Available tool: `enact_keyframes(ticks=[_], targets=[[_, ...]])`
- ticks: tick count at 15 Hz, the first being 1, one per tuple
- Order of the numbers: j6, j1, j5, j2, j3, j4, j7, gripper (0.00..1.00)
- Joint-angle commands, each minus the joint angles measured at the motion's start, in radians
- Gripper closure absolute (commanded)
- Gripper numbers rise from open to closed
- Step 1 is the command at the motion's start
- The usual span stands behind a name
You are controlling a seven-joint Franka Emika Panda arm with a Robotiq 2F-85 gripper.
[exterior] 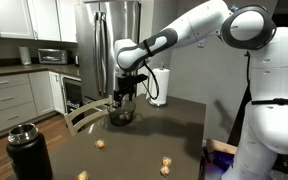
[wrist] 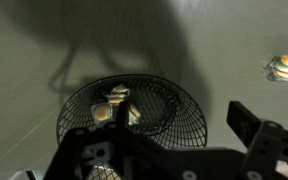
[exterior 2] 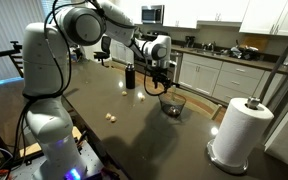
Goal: Put one small packet in the basket
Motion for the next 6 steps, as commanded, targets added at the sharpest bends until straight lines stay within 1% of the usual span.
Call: enact_keyframes(ticks=[1, 6], targets=[[-0.004, -0.011, -0.003, -0.015, 0.013, -0.014, 0.004, 0.00], [-0.004, -0.011, -0.003, -0.048, 0.016, -0.048, 0.005, 0.00]])
